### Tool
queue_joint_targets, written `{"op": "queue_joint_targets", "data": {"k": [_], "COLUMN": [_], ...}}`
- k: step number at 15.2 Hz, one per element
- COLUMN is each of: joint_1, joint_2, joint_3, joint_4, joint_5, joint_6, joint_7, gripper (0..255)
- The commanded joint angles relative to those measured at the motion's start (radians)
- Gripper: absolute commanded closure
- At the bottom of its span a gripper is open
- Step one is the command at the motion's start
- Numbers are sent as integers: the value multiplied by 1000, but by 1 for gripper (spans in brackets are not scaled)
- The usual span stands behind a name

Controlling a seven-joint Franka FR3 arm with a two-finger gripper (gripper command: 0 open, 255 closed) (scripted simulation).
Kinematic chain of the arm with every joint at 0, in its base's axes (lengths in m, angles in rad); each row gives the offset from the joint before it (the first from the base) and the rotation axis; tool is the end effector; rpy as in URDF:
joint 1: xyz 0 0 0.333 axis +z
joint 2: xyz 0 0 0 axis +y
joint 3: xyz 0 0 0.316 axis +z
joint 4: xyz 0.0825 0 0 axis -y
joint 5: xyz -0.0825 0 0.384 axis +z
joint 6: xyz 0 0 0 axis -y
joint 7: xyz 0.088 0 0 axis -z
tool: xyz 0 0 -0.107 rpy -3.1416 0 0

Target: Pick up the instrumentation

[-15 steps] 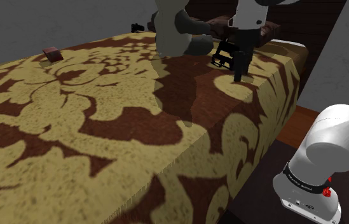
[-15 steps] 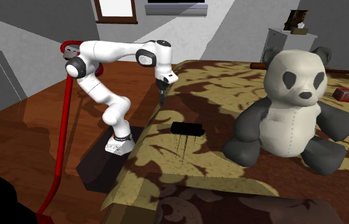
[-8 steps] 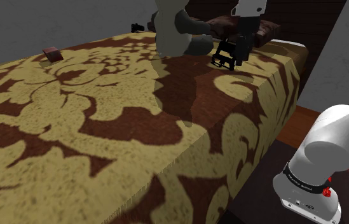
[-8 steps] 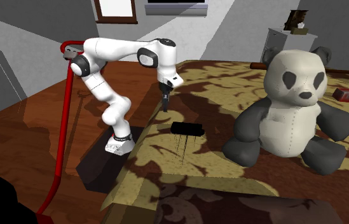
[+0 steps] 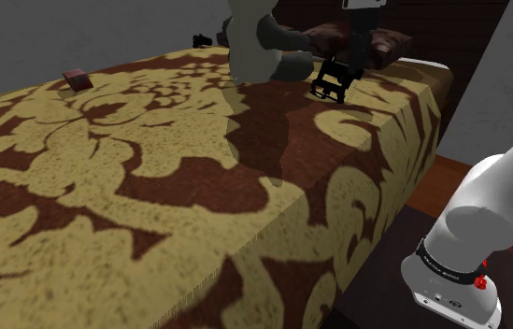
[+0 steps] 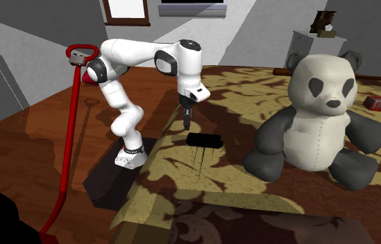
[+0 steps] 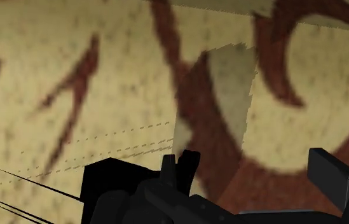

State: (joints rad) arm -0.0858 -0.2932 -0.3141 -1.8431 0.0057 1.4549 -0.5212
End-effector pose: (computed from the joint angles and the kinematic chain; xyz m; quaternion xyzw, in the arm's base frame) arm 0.4082 -0.1943 0.6278 -0.9950 -0.0693 0.0279 0.0664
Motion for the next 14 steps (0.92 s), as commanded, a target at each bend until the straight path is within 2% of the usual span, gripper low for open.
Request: {"op": "queue_joint_targets", "data": {"k": [1, 6, 14], "joint_1": [-11, -46, -45], "joint_2": [56, 233, 199], "joint_3": [-34, -113, -107], "joint_4": [72, 288, 148], "joint_5": [8, 61, 48], "joint_6": [-21, -80, 30], "joint_7": [-46, -156, -154], "gripper": [0, 0, 0]}}
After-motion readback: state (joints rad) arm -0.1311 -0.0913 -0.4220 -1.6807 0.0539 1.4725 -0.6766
